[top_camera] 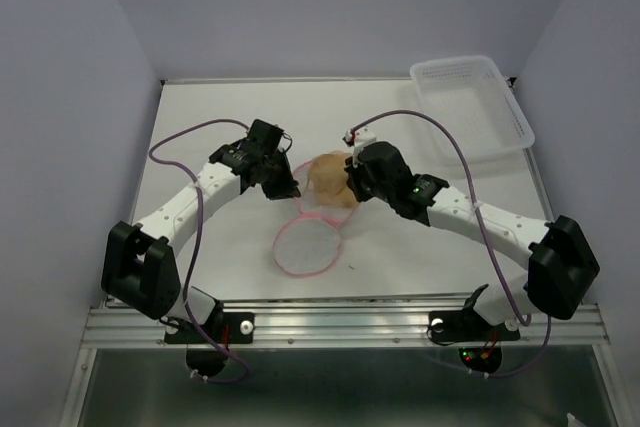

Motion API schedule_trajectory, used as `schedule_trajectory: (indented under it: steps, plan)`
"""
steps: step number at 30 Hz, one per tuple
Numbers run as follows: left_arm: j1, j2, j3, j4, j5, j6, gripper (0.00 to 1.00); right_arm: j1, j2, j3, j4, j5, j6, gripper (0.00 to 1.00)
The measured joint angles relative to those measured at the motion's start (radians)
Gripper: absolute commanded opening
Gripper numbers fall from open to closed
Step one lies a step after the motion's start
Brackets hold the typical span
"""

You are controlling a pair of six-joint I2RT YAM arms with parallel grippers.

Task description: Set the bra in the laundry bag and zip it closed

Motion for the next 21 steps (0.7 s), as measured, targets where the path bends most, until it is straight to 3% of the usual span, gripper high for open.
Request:
schedule_trajectory:
  steps: [13,21]
  plan:
    - [-0.005,0.002,0.055,-0.011,-0.003,0.033,0.00,0.087,0.092,0.079,-0.019,-0.070,-0.136,0.01]
    - [-0.005,0.007,0.055,-0.010,-0.002,0.033,0.00,0.094,0.195,0.127,-0.046,-0.060,-0.097,0.01]
